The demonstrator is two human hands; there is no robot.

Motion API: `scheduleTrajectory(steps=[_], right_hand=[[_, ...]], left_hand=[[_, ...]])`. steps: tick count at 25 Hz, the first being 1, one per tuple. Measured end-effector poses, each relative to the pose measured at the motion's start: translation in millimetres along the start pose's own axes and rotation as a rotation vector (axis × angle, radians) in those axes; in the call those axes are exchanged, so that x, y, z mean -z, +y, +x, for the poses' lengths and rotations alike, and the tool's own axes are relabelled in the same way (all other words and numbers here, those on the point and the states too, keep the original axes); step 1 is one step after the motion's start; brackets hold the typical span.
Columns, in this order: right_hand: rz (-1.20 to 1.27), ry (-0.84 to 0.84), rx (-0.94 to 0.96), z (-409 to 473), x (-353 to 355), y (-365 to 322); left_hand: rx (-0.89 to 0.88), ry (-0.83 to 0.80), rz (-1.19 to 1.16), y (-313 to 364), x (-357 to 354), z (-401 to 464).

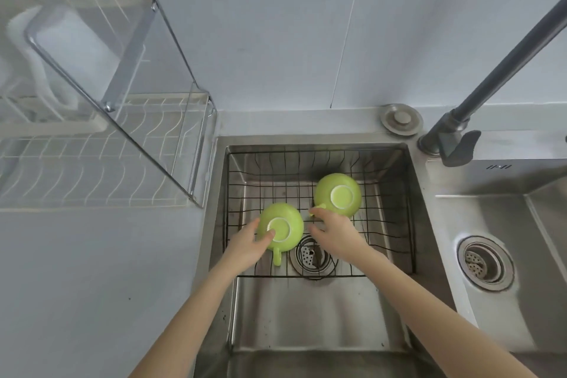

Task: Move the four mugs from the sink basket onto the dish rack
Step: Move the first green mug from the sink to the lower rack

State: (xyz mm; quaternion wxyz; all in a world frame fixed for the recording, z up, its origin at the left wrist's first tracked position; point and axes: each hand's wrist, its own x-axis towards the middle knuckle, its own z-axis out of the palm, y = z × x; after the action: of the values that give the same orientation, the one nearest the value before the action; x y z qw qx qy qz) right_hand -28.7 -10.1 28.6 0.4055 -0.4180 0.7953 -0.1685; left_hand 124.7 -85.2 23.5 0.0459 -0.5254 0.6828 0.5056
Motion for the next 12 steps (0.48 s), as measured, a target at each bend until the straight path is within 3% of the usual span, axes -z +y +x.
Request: scheduleTrajectory(steps=[4,12], right_hand=[[0.081,-0.076,-0.102,23.8,-18.8,10.3],[0.164,-0.109,-0.219,61.6,-49.7,18.2]], left_hand=[[0.082,-0.028,-0.126,-17.0,-19.4,28.6],[0.150,0.062,-0.209,-29.8,-33.5,68.7]])
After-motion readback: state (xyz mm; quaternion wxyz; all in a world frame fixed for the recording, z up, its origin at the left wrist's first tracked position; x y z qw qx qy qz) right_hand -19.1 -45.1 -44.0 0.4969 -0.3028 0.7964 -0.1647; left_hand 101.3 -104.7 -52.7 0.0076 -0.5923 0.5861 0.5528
